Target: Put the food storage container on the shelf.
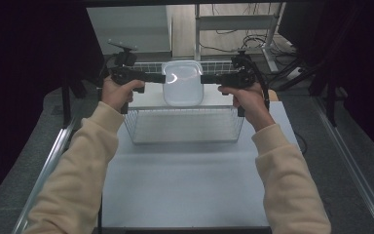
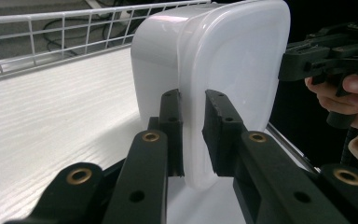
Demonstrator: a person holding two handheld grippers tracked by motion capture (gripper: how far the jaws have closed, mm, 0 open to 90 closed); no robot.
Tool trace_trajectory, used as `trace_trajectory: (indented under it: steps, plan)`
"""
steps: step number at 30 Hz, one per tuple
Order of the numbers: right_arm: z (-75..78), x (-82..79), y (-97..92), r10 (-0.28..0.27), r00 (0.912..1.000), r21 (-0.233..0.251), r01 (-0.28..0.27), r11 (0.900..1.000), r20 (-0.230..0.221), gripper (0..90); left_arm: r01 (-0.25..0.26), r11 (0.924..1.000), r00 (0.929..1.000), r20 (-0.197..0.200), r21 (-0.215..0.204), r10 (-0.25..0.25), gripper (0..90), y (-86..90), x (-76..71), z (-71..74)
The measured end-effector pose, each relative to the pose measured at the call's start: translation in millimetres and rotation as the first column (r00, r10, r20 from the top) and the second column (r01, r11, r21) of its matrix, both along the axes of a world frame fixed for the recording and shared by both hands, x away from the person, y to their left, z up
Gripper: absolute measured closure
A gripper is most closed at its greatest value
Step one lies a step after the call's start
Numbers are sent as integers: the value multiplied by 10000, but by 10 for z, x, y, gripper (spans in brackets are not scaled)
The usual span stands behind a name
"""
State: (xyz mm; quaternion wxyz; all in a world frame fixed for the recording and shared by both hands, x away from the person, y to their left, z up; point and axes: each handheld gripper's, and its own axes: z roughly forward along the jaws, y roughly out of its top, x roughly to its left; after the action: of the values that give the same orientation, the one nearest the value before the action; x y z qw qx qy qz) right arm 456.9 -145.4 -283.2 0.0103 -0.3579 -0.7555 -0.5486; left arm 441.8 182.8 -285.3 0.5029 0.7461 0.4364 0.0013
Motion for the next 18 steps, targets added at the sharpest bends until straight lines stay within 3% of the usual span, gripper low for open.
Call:
trace_trajectory:
  steps: [2, 6, 11, 18]
  plan:
    - [-21, 36, -9, -65, 9998, 103, 67, 9999, -195, 808, -5, 9999, 10000, -95, -156, 3, 781, -1, 36, -6]
    - [-36, 86, -22, -153, 9986, 251, 166, 9995, -500, 807, 36, 10000, 9999, -147, -4, -36, 781, -13, 103, 14]
    - [-35, 201, -46, -234, 9938, 348, 273, 9990, -1089, 802, 38, 9998, 9981, -619, -186, -50, 781, -26, 231, 32]
    - [-65, 410, -74, -500, 9750, 632, 652, 9959, -2167, 783, 127, 9945, 9867, -1599, -1043, -294, 777, 10, 489, -26]
